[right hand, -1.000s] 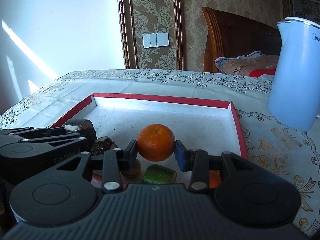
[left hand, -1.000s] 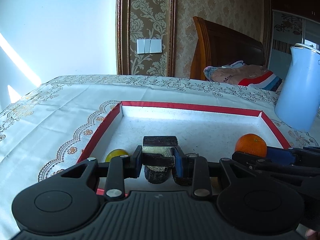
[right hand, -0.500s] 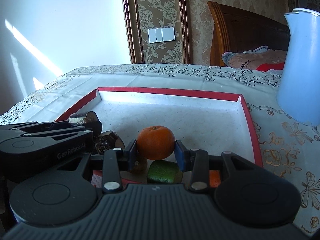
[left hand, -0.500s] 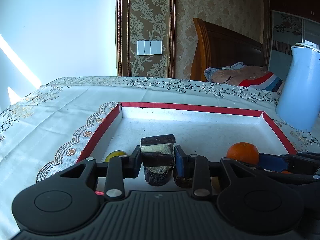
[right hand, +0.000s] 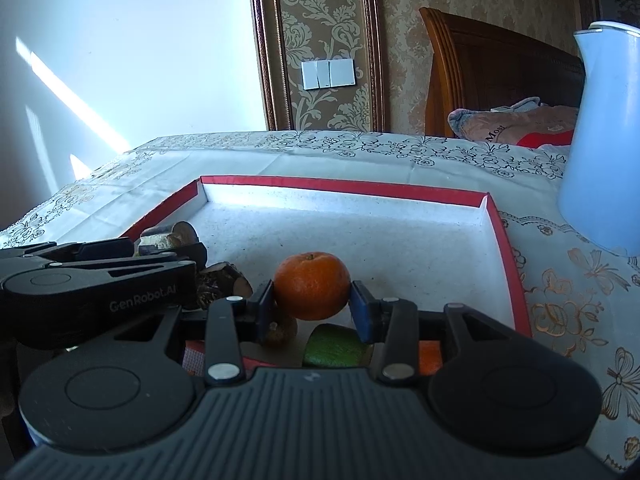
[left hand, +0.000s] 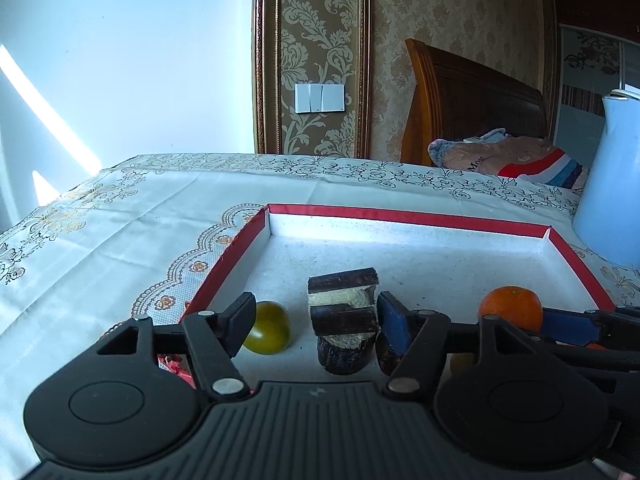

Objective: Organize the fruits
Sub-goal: 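Lower the dark cylinder slice into the tray and open the left gripper, then lower the tangerine into the tray and open the right gripper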

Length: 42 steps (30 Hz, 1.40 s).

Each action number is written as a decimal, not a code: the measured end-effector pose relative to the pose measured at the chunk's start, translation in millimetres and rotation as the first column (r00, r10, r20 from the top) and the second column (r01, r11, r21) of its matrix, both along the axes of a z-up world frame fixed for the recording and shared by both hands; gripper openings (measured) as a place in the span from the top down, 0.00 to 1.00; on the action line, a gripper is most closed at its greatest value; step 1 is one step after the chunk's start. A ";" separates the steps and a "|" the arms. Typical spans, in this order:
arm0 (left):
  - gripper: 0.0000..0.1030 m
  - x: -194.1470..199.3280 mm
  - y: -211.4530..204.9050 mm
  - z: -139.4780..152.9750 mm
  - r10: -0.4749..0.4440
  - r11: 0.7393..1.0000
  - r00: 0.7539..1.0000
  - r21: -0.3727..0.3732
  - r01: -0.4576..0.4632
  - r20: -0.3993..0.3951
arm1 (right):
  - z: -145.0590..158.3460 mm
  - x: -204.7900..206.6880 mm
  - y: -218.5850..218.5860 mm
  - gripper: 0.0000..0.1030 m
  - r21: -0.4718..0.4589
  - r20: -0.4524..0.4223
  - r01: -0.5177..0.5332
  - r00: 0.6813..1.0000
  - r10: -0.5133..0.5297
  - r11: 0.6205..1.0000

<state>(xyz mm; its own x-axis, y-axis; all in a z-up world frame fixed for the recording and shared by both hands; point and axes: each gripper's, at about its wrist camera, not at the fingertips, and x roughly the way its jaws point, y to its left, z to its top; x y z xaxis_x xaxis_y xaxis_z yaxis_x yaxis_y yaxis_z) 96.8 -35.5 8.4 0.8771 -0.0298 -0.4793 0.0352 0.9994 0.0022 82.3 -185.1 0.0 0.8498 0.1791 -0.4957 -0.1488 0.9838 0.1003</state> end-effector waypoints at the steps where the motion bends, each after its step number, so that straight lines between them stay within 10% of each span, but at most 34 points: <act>1: 0.36 -0.2 -0.2 0.2 0.000 1.000 1.000 0.003 0.000 0.001 | 0.0 -0.2 0.0 0.62 -0.001 0.001 0.000 1.000 0.000 1.000; 42: 0.22 -11.5 12.7 2.1 0.026 1.000 0.999 -0.015 -0.025 0.025 | -3.1 -3.7 -3.6 0.56 -0.024 0.026 0.033 0.999 -0.032 0.999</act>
<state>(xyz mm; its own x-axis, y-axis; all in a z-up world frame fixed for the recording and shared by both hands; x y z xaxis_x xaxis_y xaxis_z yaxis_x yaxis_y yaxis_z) 85.2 -22.9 10.4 0.8896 -0.0141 -0.4565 0.0097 0.9999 -0.0118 78.6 -188.8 -3.1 0.8677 0.1393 -0.4772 -0.1187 0.9902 0.0732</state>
